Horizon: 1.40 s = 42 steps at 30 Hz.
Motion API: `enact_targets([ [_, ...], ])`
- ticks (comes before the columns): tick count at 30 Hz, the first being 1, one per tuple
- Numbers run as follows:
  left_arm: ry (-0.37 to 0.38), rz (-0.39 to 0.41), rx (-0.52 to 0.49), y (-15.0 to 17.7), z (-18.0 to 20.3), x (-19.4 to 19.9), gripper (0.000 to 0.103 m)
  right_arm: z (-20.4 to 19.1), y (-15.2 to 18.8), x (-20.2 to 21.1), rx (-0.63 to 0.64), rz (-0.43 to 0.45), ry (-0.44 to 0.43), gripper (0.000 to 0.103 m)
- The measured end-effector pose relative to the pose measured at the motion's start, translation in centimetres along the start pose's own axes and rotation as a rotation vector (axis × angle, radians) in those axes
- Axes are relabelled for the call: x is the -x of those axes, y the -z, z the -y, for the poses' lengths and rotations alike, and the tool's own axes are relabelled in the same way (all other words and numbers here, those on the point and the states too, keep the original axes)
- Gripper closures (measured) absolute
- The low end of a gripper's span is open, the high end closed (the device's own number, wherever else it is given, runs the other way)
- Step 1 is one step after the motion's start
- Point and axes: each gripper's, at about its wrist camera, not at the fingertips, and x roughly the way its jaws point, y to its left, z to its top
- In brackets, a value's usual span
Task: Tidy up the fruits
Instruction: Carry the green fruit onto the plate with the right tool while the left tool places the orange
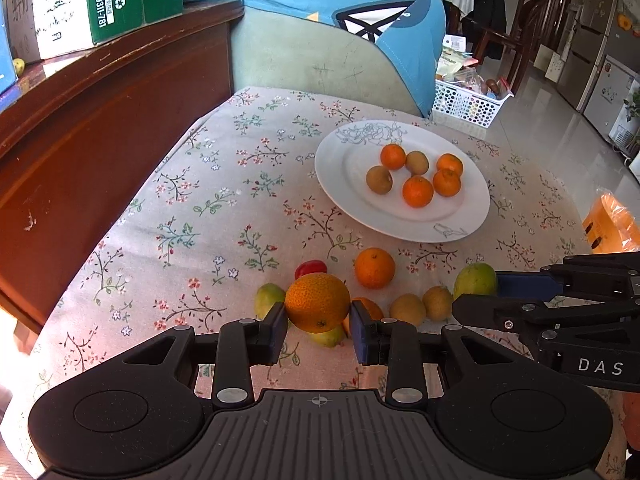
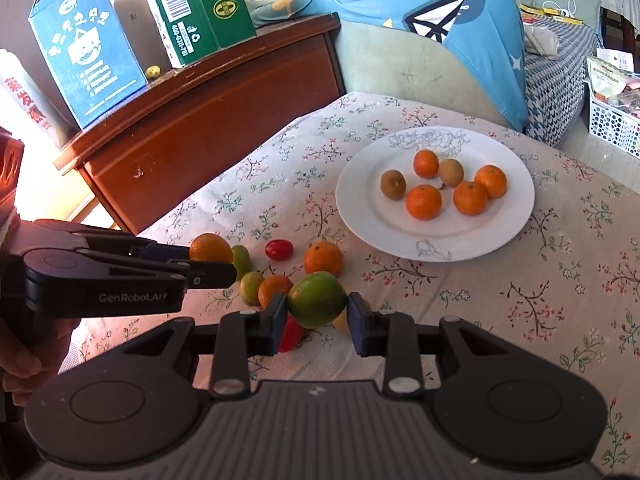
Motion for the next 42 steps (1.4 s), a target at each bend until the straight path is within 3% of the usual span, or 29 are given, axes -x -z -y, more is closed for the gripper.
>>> enact_targets([
  [9, 0.035, 0.078, 0.025, -3.1, 1.2, 0.7, 0.072, 2.0, -4.0, 1.9, -0.001, 0.091, 0.005, 0.071],
  [15, 0.045, 0.094, 0.022, -4.7, 2.1, -0.1, 0.072, 3.6, -5.9, 1.7, 0.000, 0.105, 0.029, 0.071],
  [28, 0.020, 0.081, 0.060, -7.6, 3.3, -3.7, 0.072, 6.7, -8.6, 0.4, -0.030, 0.111, 0.069, 0.071],
  [42, -0.011, 0.011, 0.085, -9.0, 3.7, -8.5, 0.072, 9.9, -10.7, -4.0, -0.081, 0.070, 0.129, 0.071],
])
